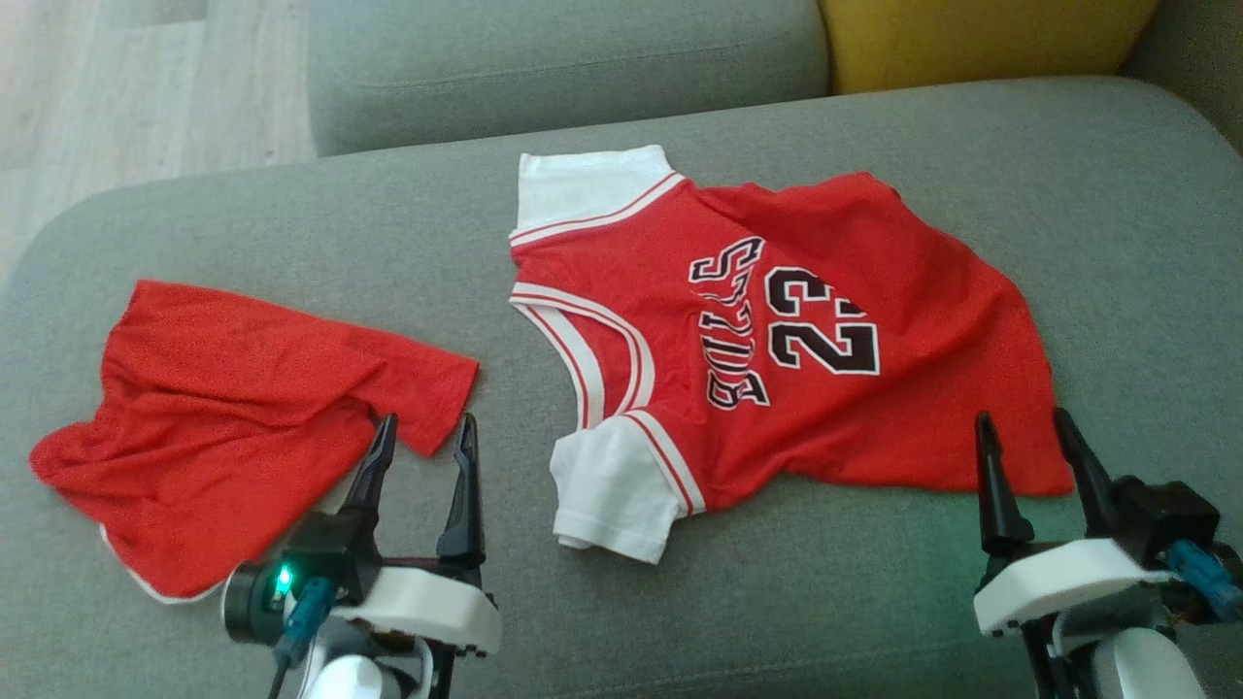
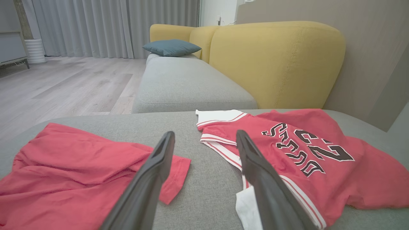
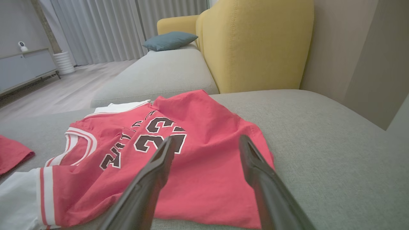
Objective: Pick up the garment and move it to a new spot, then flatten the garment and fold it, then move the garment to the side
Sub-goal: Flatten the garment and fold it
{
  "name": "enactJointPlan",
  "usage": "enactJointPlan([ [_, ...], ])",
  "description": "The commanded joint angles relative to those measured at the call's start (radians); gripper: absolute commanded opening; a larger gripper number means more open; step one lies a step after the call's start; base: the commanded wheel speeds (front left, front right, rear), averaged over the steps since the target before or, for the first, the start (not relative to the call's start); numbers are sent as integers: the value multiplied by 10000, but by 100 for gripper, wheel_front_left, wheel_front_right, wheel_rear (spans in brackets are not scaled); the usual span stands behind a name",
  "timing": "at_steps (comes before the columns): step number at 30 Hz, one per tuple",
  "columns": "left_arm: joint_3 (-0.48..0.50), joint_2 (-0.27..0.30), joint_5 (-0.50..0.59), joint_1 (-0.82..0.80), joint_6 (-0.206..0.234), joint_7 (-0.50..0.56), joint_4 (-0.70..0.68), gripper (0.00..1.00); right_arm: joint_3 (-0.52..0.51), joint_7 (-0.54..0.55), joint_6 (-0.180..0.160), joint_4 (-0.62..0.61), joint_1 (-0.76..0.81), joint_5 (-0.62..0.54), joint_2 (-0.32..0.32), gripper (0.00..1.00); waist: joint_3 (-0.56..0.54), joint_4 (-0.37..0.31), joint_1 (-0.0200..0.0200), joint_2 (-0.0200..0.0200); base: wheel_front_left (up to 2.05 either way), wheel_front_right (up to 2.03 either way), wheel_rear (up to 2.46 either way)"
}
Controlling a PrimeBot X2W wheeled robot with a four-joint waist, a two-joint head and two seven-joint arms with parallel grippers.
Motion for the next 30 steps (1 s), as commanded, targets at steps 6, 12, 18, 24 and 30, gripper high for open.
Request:
enactJointPlan([
  [6,263,5,-60,-668,-64,-122,-238,100,176,-481,39,-341,-350,378,-22,100,226,-234,0,-1,0,0,0],
  [12,-222,5,-57,-930,-515,-122,460,100,-14,-587,39,-308,-526,448,-21,100,440,-146,0,-1,0,0,0],
  [18,-1029,4,-4,-1419,-965,-70,2249,100,-17,-627,39,-244,-667,459,-21,100,665,-178,0,-1,0,0,0],
  [24,-1406,4,27,-2271,-792,111,3699,100,85,-657,39,-312,-798,511,-21,100,971,-342,0,-1,0,0,0],
  [30,-1959,4,-169,-2915,-912,134,4638,100,112,-694,39,-328,-882,539,-21,100,1206,-520,0,-1,0,0,0],
])
